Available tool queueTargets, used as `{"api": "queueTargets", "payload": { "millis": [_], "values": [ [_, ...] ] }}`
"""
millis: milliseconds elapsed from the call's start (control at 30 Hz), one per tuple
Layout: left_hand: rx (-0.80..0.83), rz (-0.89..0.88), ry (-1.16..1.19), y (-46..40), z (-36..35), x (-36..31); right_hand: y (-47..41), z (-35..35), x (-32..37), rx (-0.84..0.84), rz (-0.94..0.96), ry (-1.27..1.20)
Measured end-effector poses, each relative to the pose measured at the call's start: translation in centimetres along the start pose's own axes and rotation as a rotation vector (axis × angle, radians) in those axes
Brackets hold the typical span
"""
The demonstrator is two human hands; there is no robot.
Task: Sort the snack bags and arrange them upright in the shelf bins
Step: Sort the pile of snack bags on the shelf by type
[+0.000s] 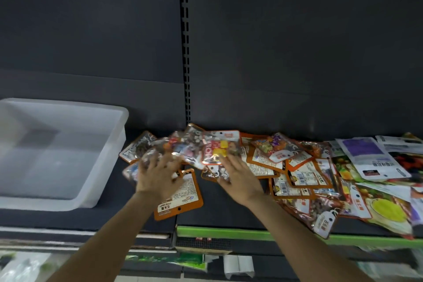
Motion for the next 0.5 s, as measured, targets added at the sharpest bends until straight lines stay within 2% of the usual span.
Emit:
{"api": "queueTargets", "payload": {
  "millis": [67,100,167,200,267,333,433,500],
  "values": [
    [-0.063,0.131,0.152,0.8,0.7,1.7,-0.6,-0.7,1.8,0.036,0.091,-0.160],
    [-0.154,0.186,0.222,1.0,1.2,2.0,-0.8,-0.8,2.5,0.025,0.132,-0.237],
    [-0.324,0.202,0.291,1.1,2.5,1.1,-0.8,-0.5,2.6,-0.112,0.170,-0.274],
    [-0.349,0.155,0.308,0.9,3.2,0.0,-0.8,-0.1,2.1,-0.216,0.154,-0.236],
    [-0.307,-0.006,0.320,0.1,4.3,-2.9,-0.5,1.1,-0.1,-0.385,0.049,-0.103],
    [-0.237,-0.182,0.243,-1.2,4.7,-6.0,-0.2,2.5,-3.4,-0.425,-0.111,0.050],
    [0.000,-0.245,0.138,-3.5,3.0,-7.9,0.7,4.1,-7.6,-0.217,-0.341,0.119],
    [0.100,-0.217,0.051,-4.2,1.5,-7.3,1.1,4.2,-8.5,-0.119,-0.373,0.075]
  ]
}}
Point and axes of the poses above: each hand's wrist, its own y-axis away from the middle knuckle, its own z-axis out of the back of the hand, x = y × z, the point moved 2 cm from there along -y, towards the middle knuckle, and after that the axes turned 8 degrees about -y, right-handed, at the moved point
